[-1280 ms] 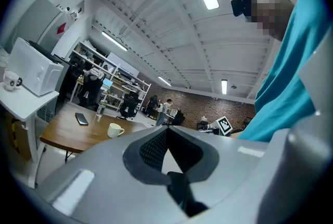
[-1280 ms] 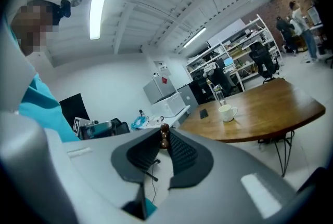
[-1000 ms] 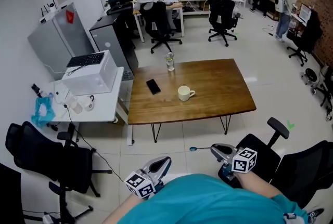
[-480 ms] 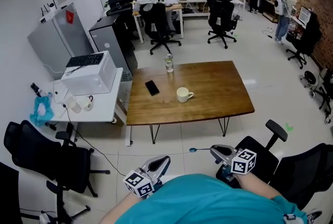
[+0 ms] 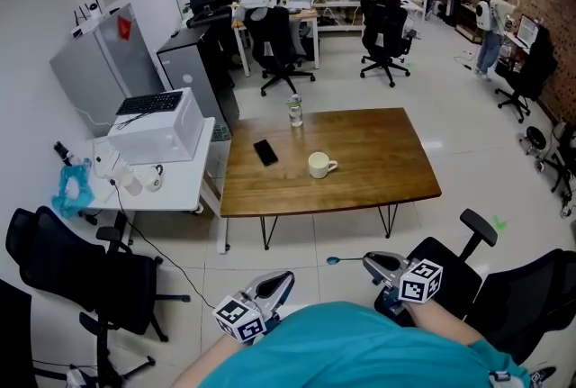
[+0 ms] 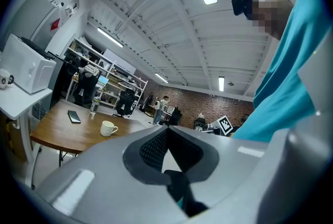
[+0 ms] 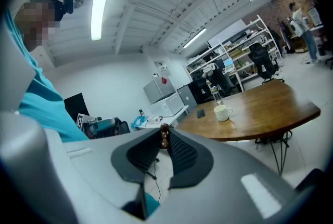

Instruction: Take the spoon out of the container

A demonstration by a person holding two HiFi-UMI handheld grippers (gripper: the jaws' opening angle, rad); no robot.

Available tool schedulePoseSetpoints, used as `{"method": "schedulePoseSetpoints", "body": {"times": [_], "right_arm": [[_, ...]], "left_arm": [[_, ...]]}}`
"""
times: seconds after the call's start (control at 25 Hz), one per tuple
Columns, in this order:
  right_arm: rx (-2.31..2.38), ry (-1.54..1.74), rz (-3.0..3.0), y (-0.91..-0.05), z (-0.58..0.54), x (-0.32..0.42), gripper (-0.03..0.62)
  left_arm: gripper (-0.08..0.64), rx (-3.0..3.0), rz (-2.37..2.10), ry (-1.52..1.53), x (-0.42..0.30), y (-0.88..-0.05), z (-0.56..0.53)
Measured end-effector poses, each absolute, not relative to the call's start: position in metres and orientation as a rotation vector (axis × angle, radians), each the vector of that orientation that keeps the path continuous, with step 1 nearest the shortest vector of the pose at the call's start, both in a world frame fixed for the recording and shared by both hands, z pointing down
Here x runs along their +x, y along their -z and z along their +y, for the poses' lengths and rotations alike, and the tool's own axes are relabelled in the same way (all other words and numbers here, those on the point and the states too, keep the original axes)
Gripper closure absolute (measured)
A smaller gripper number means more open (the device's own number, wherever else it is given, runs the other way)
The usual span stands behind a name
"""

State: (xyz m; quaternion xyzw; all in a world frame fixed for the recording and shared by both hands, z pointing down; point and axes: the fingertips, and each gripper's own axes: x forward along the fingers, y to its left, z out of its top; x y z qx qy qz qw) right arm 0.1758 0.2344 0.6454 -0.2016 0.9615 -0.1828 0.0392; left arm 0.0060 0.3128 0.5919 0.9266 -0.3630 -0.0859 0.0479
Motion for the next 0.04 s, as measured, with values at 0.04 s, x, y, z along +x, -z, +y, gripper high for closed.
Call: {"method": "schedulePoseSetpoints", "body": {"times": [0.04], "right_arm": [[-0.619, 0.556, 2.947, -0.6485, 0.2329, 0.1729, 0.546]], "left_arm": [[0.561, 2.828, -1.105, 0.261, 0.0036, -0.5952, 0.3117]]}}
